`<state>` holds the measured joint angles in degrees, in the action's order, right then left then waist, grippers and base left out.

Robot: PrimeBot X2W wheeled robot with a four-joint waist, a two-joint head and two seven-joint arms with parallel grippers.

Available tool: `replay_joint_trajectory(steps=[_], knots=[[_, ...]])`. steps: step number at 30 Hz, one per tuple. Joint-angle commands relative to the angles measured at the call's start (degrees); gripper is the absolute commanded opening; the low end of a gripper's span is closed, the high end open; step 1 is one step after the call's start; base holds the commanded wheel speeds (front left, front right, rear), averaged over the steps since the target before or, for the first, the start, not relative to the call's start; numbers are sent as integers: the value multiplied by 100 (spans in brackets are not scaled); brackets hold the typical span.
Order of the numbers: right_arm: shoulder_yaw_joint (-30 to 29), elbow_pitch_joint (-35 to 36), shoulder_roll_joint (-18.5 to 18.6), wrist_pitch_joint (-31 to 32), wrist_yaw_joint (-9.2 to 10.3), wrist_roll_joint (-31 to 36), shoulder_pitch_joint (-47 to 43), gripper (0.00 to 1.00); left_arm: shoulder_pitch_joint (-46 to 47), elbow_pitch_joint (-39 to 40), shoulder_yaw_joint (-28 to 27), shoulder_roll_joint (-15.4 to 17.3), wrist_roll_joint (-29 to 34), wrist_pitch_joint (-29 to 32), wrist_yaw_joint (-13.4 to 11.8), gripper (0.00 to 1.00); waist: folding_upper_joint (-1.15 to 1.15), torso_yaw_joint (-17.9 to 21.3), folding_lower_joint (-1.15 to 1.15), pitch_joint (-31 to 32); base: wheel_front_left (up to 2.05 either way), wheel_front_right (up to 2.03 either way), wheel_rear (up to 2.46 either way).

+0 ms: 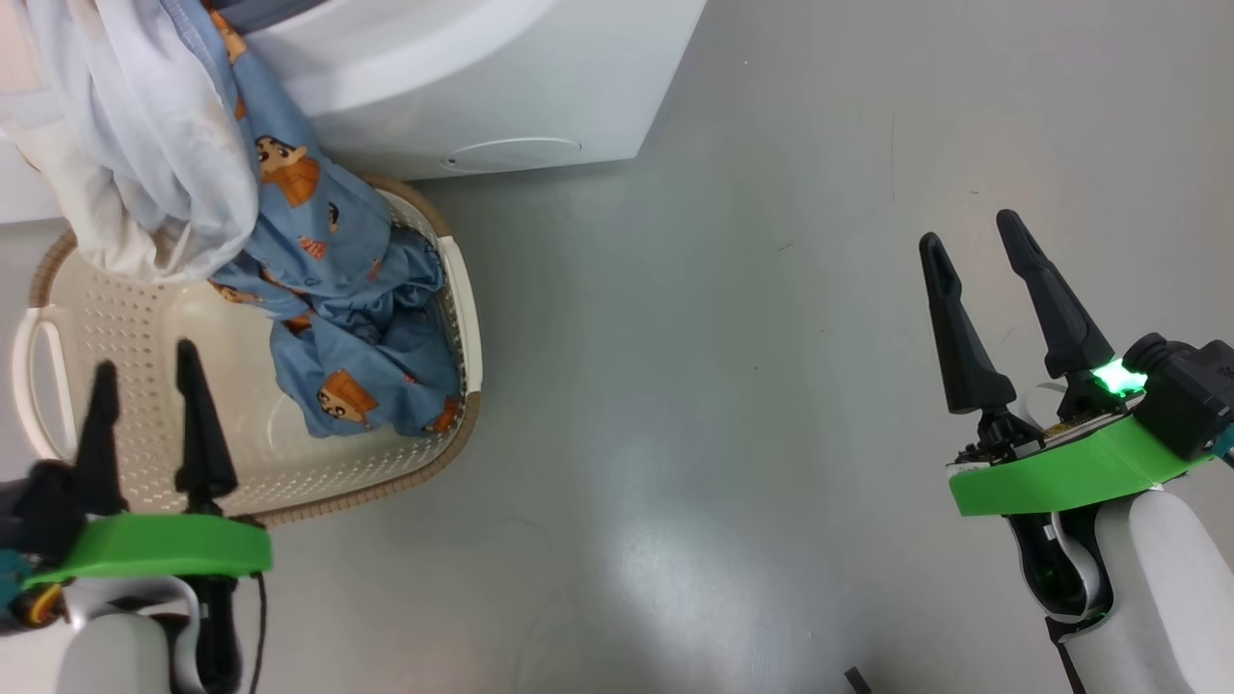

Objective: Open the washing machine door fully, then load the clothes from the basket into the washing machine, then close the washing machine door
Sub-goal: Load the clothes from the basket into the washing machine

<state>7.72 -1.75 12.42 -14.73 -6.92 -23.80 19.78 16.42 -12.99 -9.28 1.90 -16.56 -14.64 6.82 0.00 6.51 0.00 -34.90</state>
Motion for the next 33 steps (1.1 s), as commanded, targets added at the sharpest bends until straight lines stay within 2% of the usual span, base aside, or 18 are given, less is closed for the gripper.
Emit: replay_joint_trajectory(steps=[1, 9, 16, 22, 33], knots=[[115, 126, 14, -27, -57, -14, -121, 100, -76, 39, -129, 99, -69, -36, -22, 100, 0, -1, 0, -7, 0, 0, 0], [147, 129, -6, -27, -57, -8, -65, 100, 434, -983, 76, 99, -120, -36, 41, 100, 0, -6, 0, -101, 0, 0, 0], [140, 169, 0, -27, -57, -6, -19, 100, 1159, -2200, 240, 114, -141, -36, 64, 100, 0, 11, 0, -252, 0, 0, 0], [141, 208, 19, -27, -57, 10, 58, 100, 1891, -3068, 698, 268, -332, -36, 66, 100, 0, 51, 0, -459, 0, 0, 0], [198, 268, 53, -27, -57, 28, 192, 100, 3210, -4261, 1613, 589, -1101, -36, 66, 100, 0, 100, 0, -894, 0, 0, 0]])
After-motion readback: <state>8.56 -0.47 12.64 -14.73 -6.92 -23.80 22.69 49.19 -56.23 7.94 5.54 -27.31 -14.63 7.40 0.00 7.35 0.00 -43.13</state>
